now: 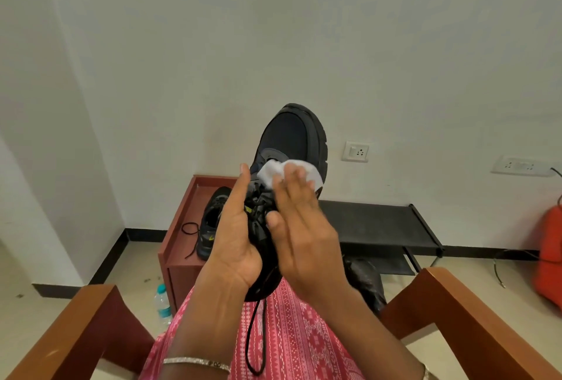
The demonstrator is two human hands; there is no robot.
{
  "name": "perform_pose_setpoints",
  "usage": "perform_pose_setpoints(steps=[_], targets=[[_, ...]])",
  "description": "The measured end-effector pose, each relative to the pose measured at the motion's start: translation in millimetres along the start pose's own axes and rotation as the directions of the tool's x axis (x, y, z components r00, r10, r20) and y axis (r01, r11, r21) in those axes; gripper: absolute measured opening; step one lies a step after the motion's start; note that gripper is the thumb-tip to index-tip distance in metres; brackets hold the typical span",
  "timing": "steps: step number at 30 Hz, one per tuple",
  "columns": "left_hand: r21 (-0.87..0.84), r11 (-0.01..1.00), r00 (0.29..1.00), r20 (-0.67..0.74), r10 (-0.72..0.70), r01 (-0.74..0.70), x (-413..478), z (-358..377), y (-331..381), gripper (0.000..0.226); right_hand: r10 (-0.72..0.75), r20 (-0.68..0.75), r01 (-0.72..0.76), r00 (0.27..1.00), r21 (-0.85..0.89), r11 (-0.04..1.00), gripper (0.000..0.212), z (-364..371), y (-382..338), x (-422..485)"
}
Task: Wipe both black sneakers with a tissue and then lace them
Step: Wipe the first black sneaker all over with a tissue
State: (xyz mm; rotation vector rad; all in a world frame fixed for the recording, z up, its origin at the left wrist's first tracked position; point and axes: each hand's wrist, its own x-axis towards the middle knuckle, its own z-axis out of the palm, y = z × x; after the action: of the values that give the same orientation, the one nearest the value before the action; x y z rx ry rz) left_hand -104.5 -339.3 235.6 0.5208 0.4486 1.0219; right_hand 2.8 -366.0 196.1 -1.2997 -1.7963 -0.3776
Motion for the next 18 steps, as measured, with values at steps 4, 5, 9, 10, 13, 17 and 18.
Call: perform_pose_setpoints(steps=[4, 5, 9, 10, 13, 17, 18], targets=[[0.017, 0.999, 0.999, -0.036, -0.035, 0.036, 3.2, -1.9, 1.2, 0.044, -0.098, 0.039, 0.101, 0.994, -0.072, 0.992, 0.048, 0.5, 8.8, -5.8], [-0.008, 0.998, 0.998, -0.026, -0.065, 0.065, 3.9, -1.5, 1.3, 0.042, -0.064, 0.013, 0.065, 0.998, -0.093, 0.994, 0.049, -1.3, 13.3, -1.0], [-0.058, 0.993, 0.994, 0.017, -0.106, 0.107, 7.2, -2.4, -3.2, 0.042, 0.133, -0.060, -0.135, 0.989, -0.042, 0.990, 0.055, -10.5, 21.9, 17.7], [-0.062, 0.991, 0.993, 0.025, -0.116, 0.117, 6.7, -2.4, -3.5, 0.042, 0.141, -0.048, -0.142, 0.989, -0.028, 0.989, 0.055, -10.9, 20.5, 16.6], [-0.035, 0.992, 0.992, 0.018, -0.122, 0.123, 7.3, -6.0, -1.9, 0.041, 0.071, 0.007, -0.071, 0.997, 0.000, 0.997, 0.052, -6.4, 6.7, -3.4], [-0.008, 0.994, 0.994, -0.018, -0.111, 0.111, 8.6, -8.9, 0.9, 0.046, -0.015, 0.044, 0.016, 0.999, -0.010, 1.000, 0.051, 2.3, 2.5, -27.8], [-0.027, 0.991, 0.992, -0.007, -0.129, 0.129, 8.1, -8.1, 0.8, 0.045, 0.027, 0.029, -0.027, 0.999, 0.001, 1.000, 0.052, 1.6, 5.6, -24.2]])
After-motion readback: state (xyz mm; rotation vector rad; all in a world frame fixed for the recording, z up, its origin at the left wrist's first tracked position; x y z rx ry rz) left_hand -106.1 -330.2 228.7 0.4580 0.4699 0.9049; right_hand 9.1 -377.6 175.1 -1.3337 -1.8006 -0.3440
